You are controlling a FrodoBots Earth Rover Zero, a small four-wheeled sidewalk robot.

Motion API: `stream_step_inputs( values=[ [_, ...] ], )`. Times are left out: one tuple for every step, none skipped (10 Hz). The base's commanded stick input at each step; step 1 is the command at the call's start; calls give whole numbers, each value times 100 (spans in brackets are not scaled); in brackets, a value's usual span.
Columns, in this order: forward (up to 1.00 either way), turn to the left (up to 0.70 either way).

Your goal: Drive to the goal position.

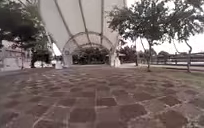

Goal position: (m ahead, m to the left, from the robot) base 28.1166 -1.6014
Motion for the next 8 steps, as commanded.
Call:
stream_step_inputs(
  values=[
    [100, 0],
    [100, 0],
    [100, 0],
    [100, 0],
    [100, 0],
    [100, 0],
    [100, 0],
    [100, 0]
  ],
)
